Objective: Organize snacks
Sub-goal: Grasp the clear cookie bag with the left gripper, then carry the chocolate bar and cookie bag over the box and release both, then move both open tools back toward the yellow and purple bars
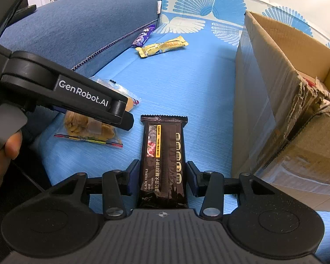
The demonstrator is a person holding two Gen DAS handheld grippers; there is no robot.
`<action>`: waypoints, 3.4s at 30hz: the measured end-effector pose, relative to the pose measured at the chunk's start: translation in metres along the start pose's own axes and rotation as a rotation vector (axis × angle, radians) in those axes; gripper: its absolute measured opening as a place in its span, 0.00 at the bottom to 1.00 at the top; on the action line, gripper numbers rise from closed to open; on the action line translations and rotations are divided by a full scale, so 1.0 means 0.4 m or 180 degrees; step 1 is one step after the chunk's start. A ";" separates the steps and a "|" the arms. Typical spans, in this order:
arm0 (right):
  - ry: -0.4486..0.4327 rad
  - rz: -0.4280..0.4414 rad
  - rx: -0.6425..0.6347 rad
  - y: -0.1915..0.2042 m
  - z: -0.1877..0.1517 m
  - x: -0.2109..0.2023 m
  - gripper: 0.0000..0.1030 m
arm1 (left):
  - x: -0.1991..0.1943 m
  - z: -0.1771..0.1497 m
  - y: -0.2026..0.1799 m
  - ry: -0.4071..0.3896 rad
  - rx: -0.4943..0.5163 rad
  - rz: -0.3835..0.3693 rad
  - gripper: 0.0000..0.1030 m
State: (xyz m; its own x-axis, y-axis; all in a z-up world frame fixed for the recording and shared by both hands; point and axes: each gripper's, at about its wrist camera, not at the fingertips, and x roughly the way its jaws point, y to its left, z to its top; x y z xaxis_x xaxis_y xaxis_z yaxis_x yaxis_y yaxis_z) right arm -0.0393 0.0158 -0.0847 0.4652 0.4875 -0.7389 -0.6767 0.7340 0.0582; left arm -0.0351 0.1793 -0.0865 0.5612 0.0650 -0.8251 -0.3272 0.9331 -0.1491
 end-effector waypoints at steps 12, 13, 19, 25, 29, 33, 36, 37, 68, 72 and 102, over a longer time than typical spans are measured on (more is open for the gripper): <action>-0.0033 -0.0051 -0.0097 0.014 -0.002 -0.002 0.40 | 0.004 -0.001 -0.001 0.0018 0.0022 0.0012 0.81; -0.0035 -0.0054 -0.0100 0.015 -0.002 -0.002 0.40 | 0.004 -0.001 -0.002 0.0020 0.0021 0.0013 0.81; -0.0047 -0.0082 -0.0059 0.009 0.000 -0.003 0.40 | 0.005 -0.002 -0.005 0.0024 0.0029 0.0024 0.81; -0.0082 -0.0089 -0.0047 0.012 0.001 -0.007 0.40 | 0.006 -0.004 -0.008 0.0020 0.0072 0.0066 0.74; -0.0115 -0.0084 -0.0036 0.010 0.003 -0.016 0.40 | 0.002 -0.005 -0.005 -0.0012 0.0068 0.0050 0.65; -0.0179 -0.0069 -0.0024 0.010 0.003 -0.036 0.40 | -0.005 -0.004 0.001 -0.0043 0.0028 0.0034 0.60; -0.0249 -0.0053 -0.0010 0.010 0.010 -0.051 0.40 | -0.014 -0.004 0.000 -0.0108 0.0006 0.0041 0.59; -0.0274 -0.0041 -0.0002 0.010 0.014 -0.057 0.40 | -0.020 -0.005 0.001 -0.0157 -0.0001 0.0033 0.59; -0.1340 -0.0695 0.1029 -0.302 0.198 -0.310 0.40 | -0.195 0.219 -0.224 -0.1218 -0.0497 -0.0179 0.58; -0.1303 -0.0842 0.1298 -0.376 0.188 -0.304 0.40 | -0.188 0.288 -0.337 -0.1310 -0.0372 -0.0398 0.58; -0.1346 -0.0805 0.1131 -0.287 0.206 -0.245 0.31 | -0.102 0.168 -0.078 -0.1222 -0.0513 0.0033 0.25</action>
State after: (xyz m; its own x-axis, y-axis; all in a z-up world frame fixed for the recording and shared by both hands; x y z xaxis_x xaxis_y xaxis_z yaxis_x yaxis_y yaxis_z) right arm 0.0398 -0.0773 0.0361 0.8225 0.3695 -0.4325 -0.3175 0.9290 0.1900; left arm 0.0033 0.1714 -0.0116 0.7900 0.2296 -0.5685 -0.4320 0.8664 -0.2506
